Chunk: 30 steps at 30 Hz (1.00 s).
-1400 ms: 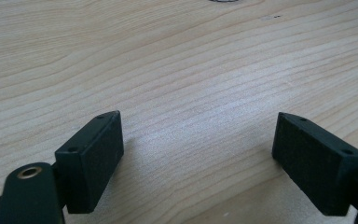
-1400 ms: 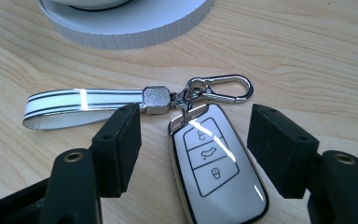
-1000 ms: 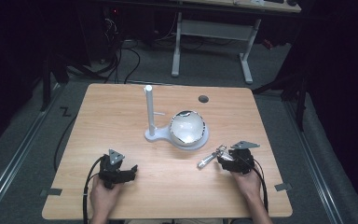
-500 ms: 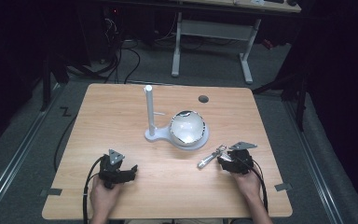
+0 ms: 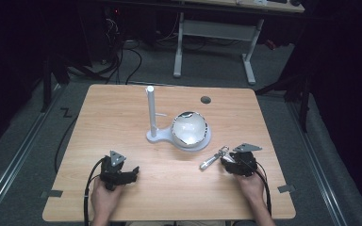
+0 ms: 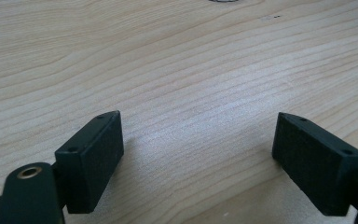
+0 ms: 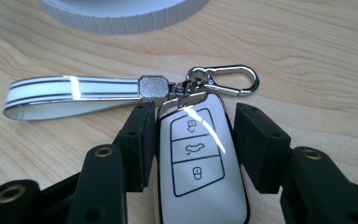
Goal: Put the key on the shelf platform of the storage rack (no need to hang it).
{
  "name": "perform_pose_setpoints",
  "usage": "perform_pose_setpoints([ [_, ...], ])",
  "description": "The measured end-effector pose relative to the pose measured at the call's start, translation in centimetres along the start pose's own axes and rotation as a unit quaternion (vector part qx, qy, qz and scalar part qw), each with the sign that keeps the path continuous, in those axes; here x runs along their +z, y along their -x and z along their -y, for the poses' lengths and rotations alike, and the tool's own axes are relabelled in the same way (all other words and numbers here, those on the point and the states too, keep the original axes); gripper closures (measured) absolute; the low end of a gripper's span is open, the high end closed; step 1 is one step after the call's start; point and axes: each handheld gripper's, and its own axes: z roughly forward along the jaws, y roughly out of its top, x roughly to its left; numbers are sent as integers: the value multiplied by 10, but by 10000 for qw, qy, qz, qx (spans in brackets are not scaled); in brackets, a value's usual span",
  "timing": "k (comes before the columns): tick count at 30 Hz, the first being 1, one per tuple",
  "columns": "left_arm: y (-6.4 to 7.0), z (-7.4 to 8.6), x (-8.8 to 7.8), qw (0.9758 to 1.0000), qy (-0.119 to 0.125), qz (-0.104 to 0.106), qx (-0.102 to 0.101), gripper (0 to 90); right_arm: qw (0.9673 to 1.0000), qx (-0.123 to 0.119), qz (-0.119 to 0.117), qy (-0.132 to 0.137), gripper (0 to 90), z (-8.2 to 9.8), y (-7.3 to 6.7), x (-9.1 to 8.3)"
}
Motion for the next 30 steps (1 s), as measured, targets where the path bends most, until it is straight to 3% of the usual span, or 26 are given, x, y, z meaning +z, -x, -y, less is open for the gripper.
perform_pose_setpoints([
  [16,0,0,0,10000,-2,2,5,167,9986,203,-263,416,512,-4,3,-23],
  [30,0,0,0,10000,-1,3,-4,167,9947,323,-542,810,515,-18,3,-47],
])
